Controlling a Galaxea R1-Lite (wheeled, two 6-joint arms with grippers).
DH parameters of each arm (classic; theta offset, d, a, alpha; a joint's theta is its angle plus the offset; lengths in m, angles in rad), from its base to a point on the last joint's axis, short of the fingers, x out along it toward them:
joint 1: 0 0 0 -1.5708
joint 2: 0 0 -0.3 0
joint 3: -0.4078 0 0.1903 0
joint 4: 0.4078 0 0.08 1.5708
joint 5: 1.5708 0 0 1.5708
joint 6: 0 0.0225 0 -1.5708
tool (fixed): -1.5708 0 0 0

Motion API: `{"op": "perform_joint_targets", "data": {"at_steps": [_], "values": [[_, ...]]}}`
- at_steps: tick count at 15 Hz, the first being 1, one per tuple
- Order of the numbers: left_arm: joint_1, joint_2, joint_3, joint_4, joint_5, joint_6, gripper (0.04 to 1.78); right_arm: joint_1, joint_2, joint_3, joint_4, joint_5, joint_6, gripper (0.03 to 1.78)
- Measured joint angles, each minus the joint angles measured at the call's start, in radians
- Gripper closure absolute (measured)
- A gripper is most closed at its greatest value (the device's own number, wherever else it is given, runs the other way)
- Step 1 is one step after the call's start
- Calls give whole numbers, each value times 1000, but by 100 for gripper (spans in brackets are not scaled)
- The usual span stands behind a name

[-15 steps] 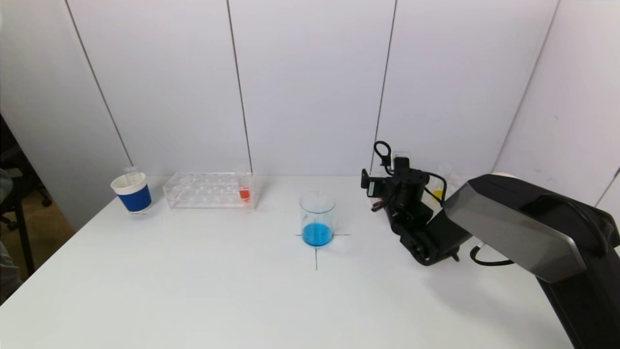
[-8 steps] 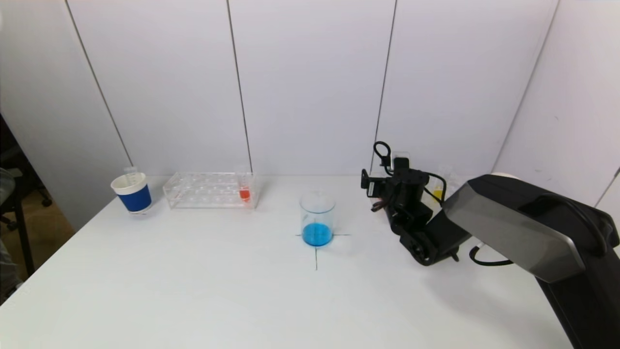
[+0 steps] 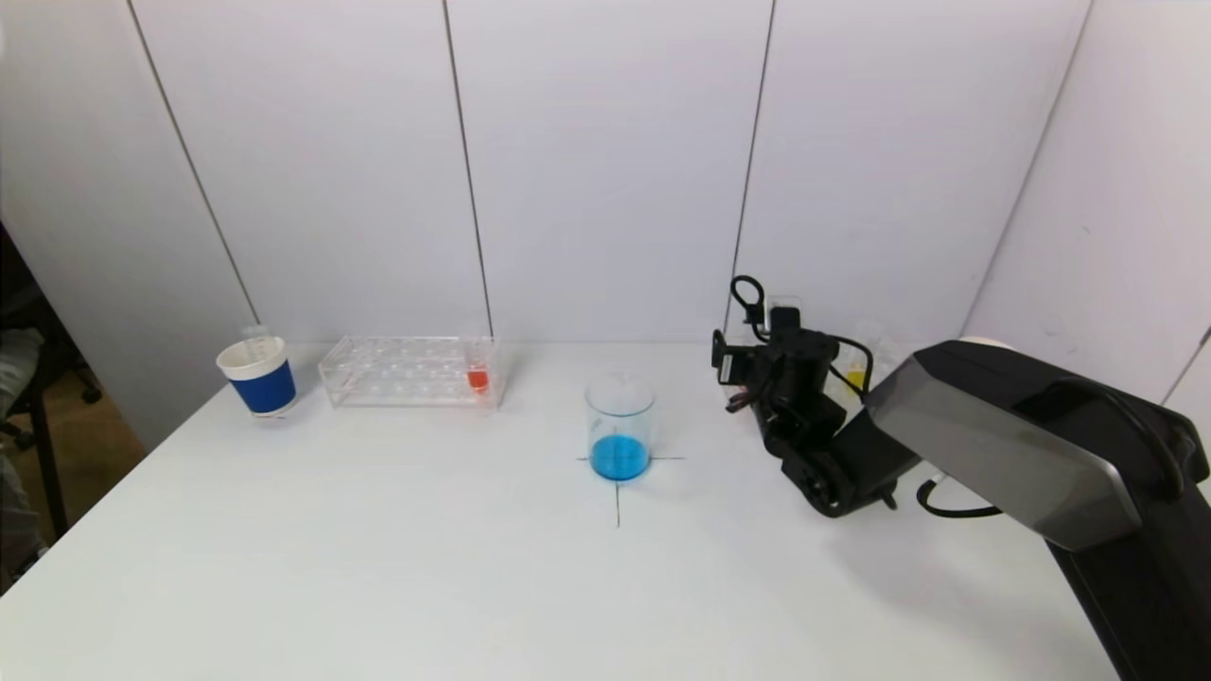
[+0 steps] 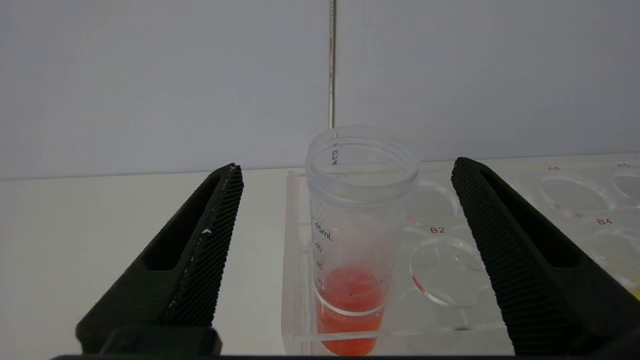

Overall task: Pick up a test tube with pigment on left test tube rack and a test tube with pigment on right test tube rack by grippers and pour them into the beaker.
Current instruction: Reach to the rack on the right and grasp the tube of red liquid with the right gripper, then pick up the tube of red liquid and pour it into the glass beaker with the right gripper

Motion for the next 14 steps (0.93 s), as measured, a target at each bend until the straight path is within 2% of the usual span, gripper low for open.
{"op": "perform_joint_targets", "data": {"at_steps": [1,5,6,14], "values": [[0,0,0,0,0,0,6,0,0,0,0,0,0,48],[0,0,0,0,0,0,6,-3,2,-6,9,0,1,122],[0,0,0,0,0,0,6,-3,2,-7,9,0,1,129],[0,0,0,0,0,0,6,-5,2,-7,9,0,1,128]]}}
